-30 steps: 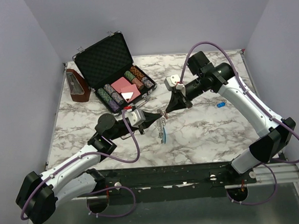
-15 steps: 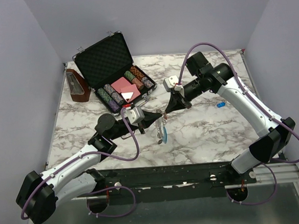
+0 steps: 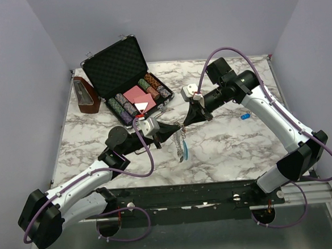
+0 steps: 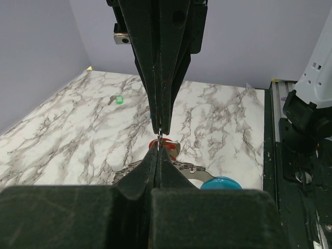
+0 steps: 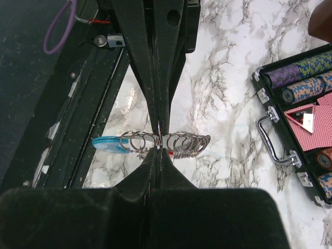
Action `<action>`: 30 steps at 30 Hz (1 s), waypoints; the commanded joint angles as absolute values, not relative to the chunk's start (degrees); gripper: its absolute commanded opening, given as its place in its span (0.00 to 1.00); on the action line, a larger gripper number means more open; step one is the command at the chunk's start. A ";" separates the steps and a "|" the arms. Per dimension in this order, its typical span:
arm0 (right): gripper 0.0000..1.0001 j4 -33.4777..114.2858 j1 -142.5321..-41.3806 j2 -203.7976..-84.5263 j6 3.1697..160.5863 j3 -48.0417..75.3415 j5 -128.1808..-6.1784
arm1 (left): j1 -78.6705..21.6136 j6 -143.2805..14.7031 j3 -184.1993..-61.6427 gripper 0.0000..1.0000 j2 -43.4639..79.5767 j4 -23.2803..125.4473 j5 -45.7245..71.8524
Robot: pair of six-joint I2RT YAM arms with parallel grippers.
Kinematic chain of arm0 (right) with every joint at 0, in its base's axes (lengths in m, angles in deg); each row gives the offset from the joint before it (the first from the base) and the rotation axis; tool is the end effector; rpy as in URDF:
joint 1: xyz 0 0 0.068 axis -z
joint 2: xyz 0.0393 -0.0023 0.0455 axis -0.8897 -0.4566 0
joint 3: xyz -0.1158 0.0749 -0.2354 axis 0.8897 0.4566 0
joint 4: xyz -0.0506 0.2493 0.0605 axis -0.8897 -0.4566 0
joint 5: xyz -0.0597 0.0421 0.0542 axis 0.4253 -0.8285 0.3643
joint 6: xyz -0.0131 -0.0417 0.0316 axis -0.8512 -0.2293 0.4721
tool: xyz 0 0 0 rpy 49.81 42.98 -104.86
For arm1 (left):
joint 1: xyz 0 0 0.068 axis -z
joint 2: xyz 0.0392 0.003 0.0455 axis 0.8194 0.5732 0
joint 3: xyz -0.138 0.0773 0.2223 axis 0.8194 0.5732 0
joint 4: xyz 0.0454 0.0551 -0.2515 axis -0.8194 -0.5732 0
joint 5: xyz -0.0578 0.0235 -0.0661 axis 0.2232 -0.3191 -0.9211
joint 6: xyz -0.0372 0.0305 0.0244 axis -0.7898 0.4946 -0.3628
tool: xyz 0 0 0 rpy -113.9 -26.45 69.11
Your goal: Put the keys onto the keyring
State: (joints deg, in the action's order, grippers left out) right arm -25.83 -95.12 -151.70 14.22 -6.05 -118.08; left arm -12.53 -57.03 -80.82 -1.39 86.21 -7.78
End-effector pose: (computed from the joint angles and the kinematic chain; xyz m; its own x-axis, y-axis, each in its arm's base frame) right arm 0.2341 0.1839 0.3854 0.2001 -0.4126 -0.8886 -0.9510 -0.3000 -0.0748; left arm 0.1518 -0.1627 0.2999 0.0735 -0.1567 -0.9849 0.9501 0.3111 0.0214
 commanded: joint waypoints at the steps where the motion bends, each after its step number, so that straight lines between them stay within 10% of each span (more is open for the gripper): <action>1: 0.01 -24.30 -95.70 -152.38 15.91 -7.22 -118.25 | -12.31 -58.25 -81.34 0.00 -1.36 90.02 -6.89; 30: 0.01 -24.83 -97.02 -152.47 14.60 -6.87 -114.56 | -12.66 -60.88 -84.94 0.00 -0.13 82.29 -3.20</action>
